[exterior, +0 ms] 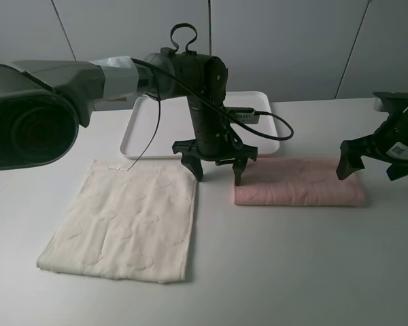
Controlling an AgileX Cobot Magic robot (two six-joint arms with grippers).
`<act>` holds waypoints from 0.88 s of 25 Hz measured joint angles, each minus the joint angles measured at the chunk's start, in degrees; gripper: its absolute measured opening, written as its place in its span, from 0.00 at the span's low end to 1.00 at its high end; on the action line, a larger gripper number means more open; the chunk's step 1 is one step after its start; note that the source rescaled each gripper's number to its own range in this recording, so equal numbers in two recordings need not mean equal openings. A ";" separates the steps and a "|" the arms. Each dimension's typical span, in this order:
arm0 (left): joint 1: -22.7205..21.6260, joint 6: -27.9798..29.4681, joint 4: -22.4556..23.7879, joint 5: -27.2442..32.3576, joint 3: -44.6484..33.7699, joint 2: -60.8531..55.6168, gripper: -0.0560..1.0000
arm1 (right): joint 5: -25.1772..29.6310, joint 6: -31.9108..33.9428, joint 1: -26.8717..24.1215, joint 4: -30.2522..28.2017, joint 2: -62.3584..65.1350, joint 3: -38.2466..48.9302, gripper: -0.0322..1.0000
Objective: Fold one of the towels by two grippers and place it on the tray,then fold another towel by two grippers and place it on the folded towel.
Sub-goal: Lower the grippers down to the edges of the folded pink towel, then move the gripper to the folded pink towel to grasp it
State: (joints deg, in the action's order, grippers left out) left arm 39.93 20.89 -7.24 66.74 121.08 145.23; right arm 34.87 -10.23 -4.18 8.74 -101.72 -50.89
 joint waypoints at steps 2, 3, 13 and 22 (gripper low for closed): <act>0.00 0.11 0.12 0.00 0.00 0.00 0.99 | -0.75 0.17 0.00 -0.48 -0.55 0.00 1.00; 0.00 0.11 0.11 0.09 0.00 0.00 0.99 | -1.00 0.28 0.00 -0.60 -0.98 0.00 1.00; 0.00 1.02 0.96 0.52 0.09 0.00 0.99 | -3.97 4.04 0.00 -5.82 -5.42 -0.09 0.98; 0.00 1.18 1.93 0.98 0.09 0.04 0.99 | -4.66 7.51 0.00 -7.10 -7.83 -0.34 0.90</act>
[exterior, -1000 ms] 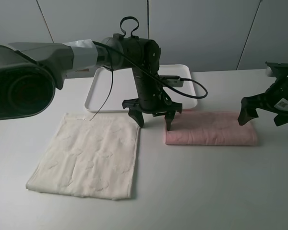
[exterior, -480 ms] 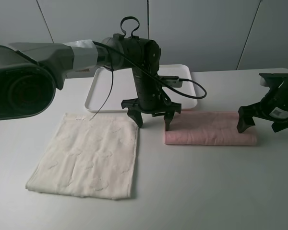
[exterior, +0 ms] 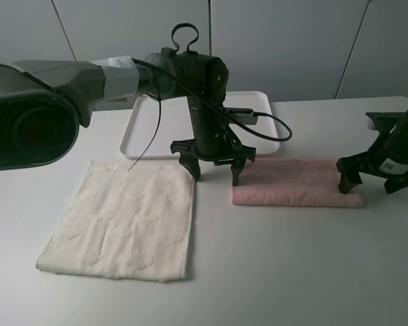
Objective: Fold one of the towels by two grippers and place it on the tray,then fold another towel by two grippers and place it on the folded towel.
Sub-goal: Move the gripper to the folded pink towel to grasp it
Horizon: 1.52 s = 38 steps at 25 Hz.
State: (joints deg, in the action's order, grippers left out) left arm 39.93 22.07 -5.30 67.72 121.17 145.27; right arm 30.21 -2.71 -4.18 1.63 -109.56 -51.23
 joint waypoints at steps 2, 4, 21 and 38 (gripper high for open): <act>0.00 0.00 0.22 0.22 0.00 0.00 0.99 | 0.00 0.11 0.00 0.51 -0.09 0.00 0.90; 0.00 0.00 0.34 0.22 0.00 0.00 0.99 | 0.00 0.11 0.31 0.93 -0.09 0.00 0.90; 0.00 -1.25 1.39 0.46 0.00 0.00 0.99 | 5.76 0.14 2.44 2.42 -1.28 -4.99 0.90; 0.00 -1.95 1.72 0.46 0.00 0.00 0.99 | 5.79 0.29 2.44 6.05 -3.25 -5.12 0.64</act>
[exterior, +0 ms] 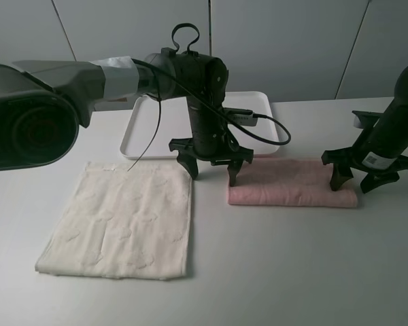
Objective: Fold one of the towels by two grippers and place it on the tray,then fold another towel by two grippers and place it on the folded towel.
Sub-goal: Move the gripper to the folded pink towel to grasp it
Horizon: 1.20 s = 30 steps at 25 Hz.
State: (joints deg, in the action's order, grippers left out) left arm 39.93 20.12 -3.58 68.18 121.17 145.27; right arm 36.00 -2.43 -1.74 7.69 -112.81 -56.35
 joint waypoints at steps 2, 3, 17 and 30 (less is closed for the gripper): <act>0.00 -0.27 0.00 0.00 0.00 0.00 0.99 | 0.22 -0.09 0.00 0.36 -0.29 -0.23 0.64; 0.00 -0.53 0.00 0.00 0.00 0.00 0.99 | 0.44 -0.09 0.00 0.44 -0.35 -0.23 0.65; 0.00 -0.74 0.12 0.00 0.00 0.00 0.99 | 1.33 -0.73 0.00 3.68 -1.63 -0.99 0.33; 0.00 -0.74 0.12 0.00 0.00 0.00 0.99 | 2.02 -4.79 0.00 6.77 -1.90 -1.03 0.07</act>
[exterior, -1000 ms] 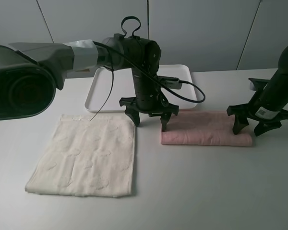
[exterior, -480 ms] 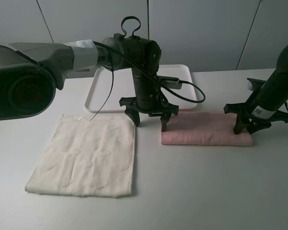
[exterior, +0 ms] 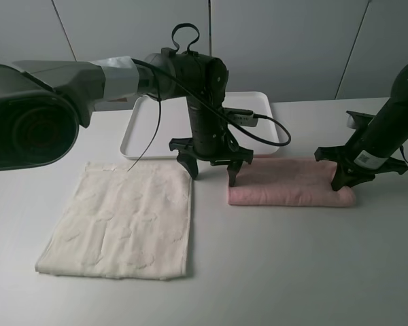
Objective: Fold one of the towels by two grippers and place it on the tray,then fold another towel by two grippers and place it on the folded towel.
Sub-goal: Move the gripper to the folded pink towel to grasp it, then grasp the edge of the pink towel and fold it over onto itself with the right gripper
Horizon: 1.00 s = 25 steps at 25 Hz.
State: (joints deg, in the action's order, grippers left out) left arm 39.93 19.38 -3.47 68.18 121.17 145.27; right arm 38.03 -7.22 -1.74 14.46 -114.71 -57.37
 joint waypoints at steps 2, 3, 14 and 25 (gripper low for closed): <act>0.00 0.00 0.00 0.11 0.00 0.00 0.99 | 0.11 -0.11 0.00 0.00 0.51 0.00 0.07; 0.00 0.00 0.00 0.11 0.00 0.00 0.99 | 0.31 -0.22 0.00 0.00 0.77 0.00 0.07; 0.00 0.00 0.00 0.11 0.00 0.00 0.99 | 5.88 -0.68 0.00 1.22 8.90 0.65 0.07; 0.00 0.00 0.34 0.36 0.00 0.00 0.99 | 9.61 -10.10 0.00 21.58 11.30 0.65 0.07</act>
State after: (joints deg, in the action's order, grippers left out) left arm 39.93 19.38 -3.13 68.54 121.17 145.27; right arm 47.64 -17.31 -1.74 36.03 -103.40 -56.72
